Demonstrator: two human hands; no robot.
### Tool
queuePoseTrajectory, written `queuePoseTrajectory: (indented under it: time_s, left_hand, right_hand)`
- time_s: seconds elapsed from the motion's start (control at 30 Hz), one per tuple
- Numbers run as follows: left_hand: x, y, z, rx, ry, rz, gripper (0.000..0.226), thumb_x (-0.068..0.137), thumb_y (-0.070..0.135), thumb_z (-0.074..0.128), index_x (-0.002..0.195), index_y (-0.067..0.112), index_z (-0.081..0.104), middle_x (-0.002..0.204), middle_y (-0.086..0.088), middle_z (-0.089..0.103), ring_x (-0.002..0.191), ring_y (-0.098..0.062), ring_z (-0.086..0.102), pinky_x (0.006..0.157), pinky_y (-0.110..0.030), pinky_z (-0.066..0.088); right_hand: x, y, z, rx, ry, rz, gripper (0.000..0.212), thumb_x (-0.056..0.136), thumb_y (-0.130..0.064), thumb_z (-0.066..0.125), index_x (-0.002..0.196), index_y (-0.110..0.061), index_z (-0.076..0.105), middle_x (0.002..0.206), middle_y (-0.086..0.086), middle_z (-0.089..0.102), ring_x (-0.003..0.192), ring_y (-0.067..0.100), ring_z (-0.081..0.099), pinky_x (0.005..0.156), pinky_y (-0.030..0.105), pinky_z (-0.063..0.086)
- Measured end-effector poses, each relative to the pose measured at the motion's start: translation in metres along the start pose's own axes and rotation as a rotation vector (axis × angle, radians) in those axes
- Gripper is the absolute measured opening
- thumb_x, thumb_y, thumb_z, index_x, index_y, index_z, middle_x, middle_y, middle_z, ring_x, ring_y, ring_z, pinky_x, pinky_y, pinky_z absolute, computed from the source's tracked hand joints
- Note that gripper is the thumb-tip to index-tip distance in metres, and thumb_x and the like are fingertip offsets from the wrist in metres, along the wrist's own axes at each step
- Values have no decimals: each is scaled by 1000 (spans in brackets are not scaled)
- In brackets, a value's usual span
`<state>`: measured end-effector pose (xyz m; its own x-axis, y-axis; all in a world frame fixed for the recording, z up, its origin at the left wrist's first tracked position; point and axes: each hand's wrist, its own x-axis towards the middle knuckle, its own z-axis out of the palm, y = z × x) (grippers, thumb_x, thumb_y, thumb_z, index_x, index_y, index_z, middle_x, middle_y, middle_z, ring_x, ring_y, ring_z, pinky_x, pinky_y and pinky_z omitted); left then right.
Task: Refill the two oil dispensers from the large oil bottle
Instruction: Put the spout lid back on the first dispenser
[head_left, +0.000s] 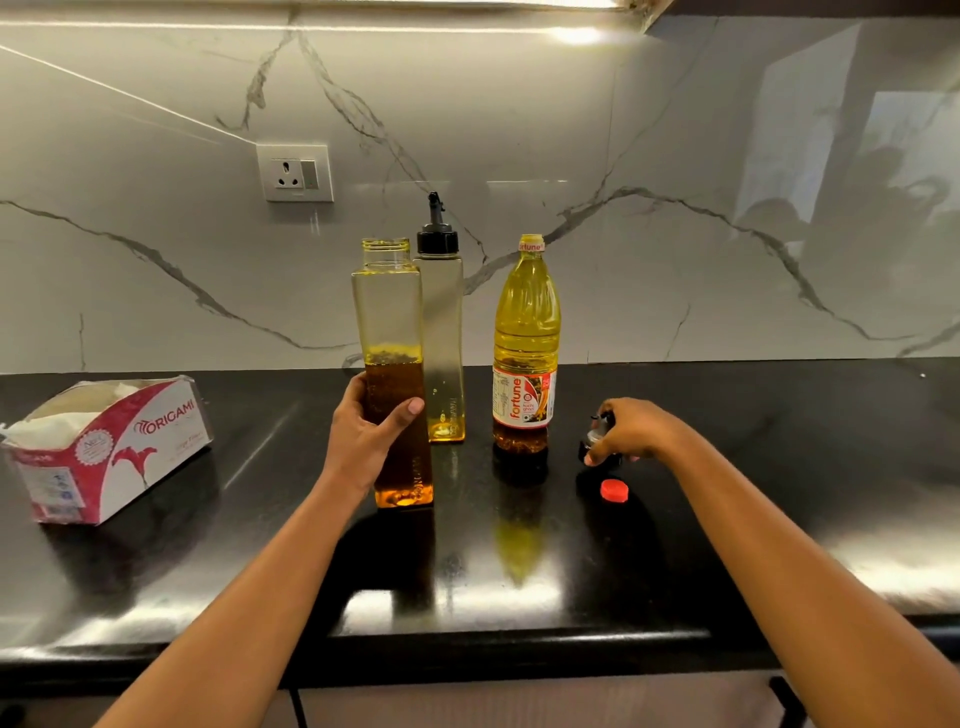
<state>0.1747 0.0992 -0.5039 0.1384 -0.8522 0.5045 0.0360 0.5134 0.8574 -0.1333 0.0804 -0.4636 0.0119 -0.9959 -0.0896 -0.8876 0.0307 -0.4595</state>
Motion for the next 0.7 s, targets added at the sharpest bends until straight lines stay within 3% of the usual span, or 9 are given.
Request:
queuePoseTrajectory:
  time_s: [0.13, 0.27, 0.33, 0.43, 0.53, 0.7]
  left_hand:
    - [2, 1, -6, 23, -35, -17, 83, 43, 69, 83, 111, 30, 56, 98, 12, 73, 92, -7, 70, 68, -15, 54]
    - [3, 4, -19, 29, -68, -39, 84, 42, 68, 84, 111, 29, 58, 99, 11, 73, 94, -8, 70, 71, -16, 54]
    - [2, 5, -27, 26, -73, -49, 84, 43, 66, 85, 112, 27, 59, 100, 7, 73, 95, -12, 70, 74, -21, 55]
    - [0, 6, -42, 15, -91, -65, 88, 43, 61, 88, 118, 24, 57, 105, 2, 73, 99, -16, 69, 75, -23, 56]
    - [-1, 8, -56, 4, -111, -93, 93, 43, 55, 91, 123, 20, 56, 109, -3, 72, 102, -19, 69, 79, -26, 56]
    - [0, 8, -82, -23, -183, -146, 78, 49, 46, 93, 118, 23, 62, 112, -7, 71, 106, -24, 67, 82, -28, 56]
  right_hand:
    - [-28, -30, -39, 188, -75, -231, 41, 68, -23, 80, 102, -23, 56, 103, 1, 59, 91, 15, 57, 68, 25, 52]
    - [-50, -94, -75, 385, -86, -522, 56, 58, -32, 78, 109, -22, 58, 107, 3, 62, 98, 16, 59, 73, 23, 51]
    - [-47, -129, -86, 482, -91, -620, 52, 61, -25, 78, 109, -21, 59, 108, 4, 61, 98, 15, 59, 68, 17, 52]
    - [-32, -177, -92, 597, -96, -698, 43, 67, -11, 77, 105, -19, 59, 106, 5, 62, 96, 15, 61, 70, 17, 54]
    - [-16, -217, -91, 659, -92, -725, 48, 69, -7, 77, 113, -12, 58, 108, 8, 63, 100, 19, 61, 76, 21, 54]
    - [3, -256, -84, 653, -190, -796, 34, 74, -3, 74, 102, -16, 60, 99, 3, 65, 90, 12, 64, 69, 16, 52]
